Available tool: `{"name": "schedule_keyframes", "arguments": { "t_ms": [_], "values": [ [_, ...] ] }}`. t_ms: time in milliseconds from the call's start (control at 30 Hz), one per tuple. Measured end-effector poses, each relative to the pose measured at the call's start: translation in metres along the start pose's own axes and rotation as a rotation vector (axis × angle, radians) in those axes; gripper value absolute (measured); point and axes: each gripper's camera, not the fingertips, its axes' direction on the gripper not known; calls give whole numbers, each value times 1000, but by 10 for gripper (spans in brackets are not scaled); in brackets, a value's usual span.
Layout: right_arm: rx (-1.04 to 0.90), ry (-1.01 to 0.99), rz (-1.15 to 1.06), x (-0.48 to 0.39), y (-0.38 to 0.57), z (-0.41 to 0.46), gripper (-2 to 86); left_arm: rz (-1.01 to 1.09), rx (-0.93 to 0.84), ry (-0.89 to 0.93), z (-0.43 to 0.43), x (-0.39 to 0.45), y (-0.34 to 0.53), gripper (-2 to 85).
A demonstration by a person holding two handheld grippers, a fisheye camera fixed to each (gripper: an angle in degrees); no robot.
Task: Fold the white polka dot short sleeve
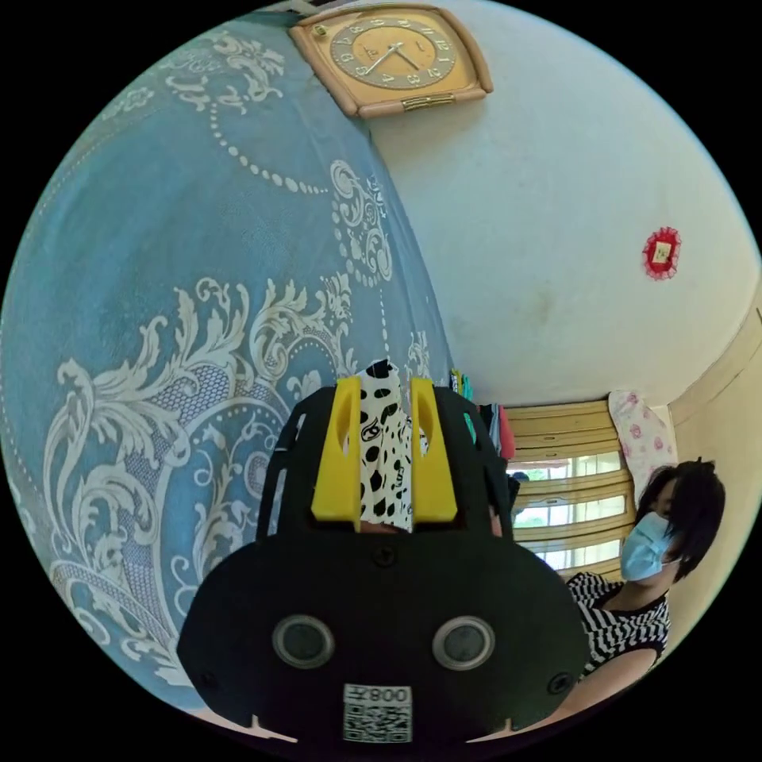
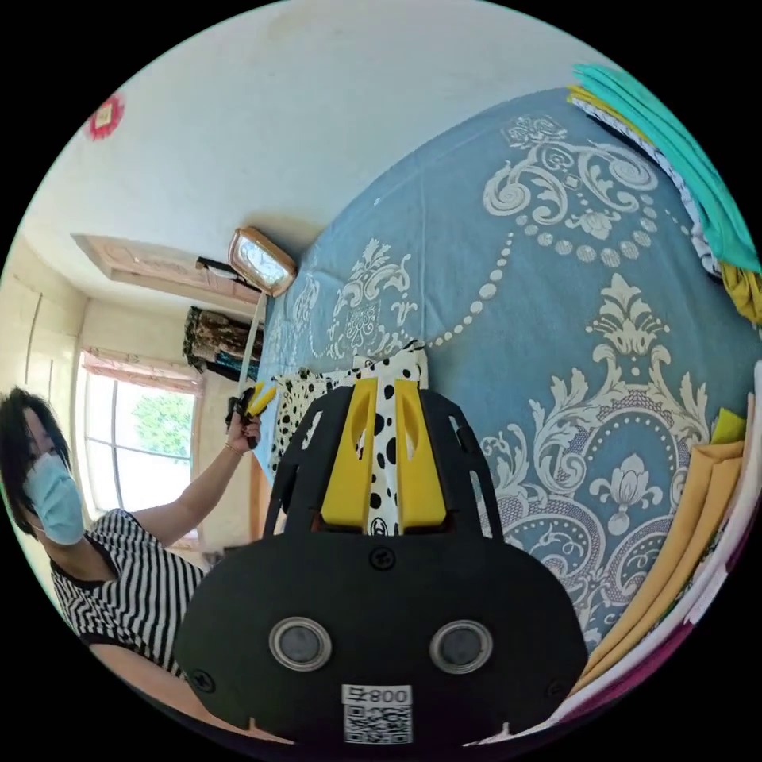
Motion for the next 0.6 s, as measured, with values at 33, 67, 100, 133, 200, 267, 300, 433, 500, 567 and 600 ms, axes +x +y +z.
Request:
{"name": "schedule_keyframes", "arguments": {
  "t_ms": [33,67,100,133,200,267,300,433,500,567,600],
  "values": [
    [-17,22,-28,-9,0,6,24,55,0,-31,7,10,4,87],
    [-43,71,-80,-26,-1,19,23,114,-30,-47,19,21,8,83],
    [-75,118,-135,-43,-4,33,21,141,-59,-56,28,26,9,80],
    [-92,141,-161,-51,-6,41,21,193,-130,-87,49,37,12,73],
    [-138,234,-247,-79,-14,70,14,277,-225,-169,83,51,14,56],
    [-170,300,-295,-94,-21,92,8,349,-281,-325,122,60,13,28],
    [-180,354,-312,-101,-25,106,5,354,-280,-361,129,61,11,22],
    [-188,430,-311,-107,-34,127,2,296,-268,-409,163,48,-1,7],
    [-168,421,-282,-102,-36,129,1,273,-255,-369,170,42,-3,5],
    [-132,359,-235,-97,-37,126,1,262,-241,-352,179,39,-1,5],
    [-114,339,-212,-95,-36,125,1,262,-238,-351,181,40,1,6]
  ]
}}
